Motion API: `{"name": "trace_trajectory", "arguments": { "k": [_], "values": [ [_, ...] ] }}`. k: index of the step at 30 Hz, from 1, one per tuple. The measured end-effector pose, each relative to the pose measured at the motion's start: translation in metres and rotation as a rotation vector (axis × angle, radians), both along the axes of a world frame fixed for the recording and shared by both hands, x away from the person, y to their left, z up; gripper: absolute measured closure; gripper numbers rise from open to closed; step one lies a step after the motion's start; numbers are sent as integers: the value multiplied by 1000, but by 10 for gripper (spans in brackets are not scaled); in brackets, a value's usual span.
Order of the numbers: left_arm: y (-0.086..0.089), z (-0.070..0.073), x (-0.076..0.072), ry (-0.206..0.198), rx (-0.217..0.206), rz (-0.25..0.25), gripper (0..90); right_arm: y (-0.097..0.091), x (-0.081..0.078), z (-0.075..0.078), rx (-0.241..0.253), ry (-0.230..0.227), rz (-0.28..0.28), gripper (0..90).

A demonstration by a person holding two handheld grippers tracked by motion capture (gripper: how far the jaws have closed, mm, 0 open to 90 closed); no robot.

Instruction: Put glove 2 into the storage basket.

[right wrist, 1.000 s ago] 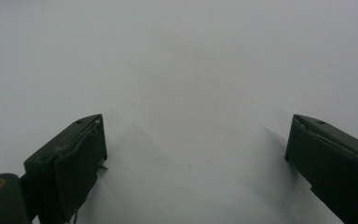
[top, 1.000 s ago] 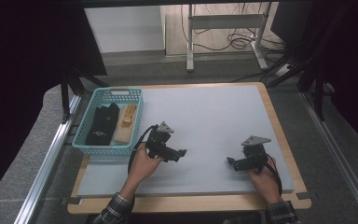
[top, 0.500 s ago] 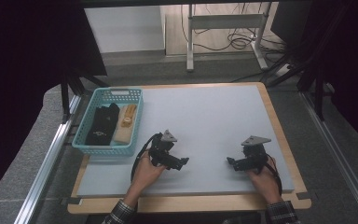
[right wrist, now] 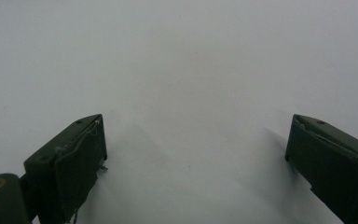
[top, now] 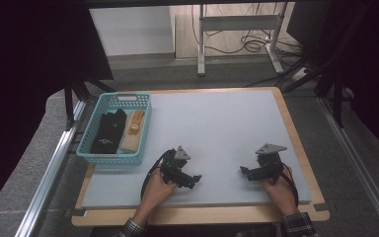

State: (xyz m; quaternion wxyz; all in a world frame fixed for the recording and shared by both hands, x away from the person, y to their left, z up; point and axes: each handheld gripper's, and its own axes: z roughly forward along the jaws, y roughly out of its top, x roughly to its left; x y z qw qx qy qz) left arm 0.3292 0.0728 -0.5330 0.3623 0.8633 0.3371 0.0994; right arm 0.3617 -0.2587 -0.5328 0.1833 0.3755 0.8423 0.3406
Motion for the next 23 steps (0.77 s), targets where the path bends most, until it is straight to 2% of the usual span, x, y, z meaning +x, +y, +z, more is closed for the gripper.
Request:
{"name": "trace_trajectory", "arguments": {
  "k": [6, 9, 16, 23],
  "values": [
    [-3, -6, -4, -4, 23, 2, 0, 0, 0, 0, 0, -1, 1, 49],
    [-5, -10, -5, -7, 50, 2, 0, 0, 0, 0, 0, -1, 1, 49],
    [-4, -12, -6, -23, 30, 13, 0, 0, 0, 0, 0, -1, 1, 49],
    [-5, -13, -7, -27, 34, 15, 0, 0, 0, 0, 0, 0, 0, 49]
  ]
}}
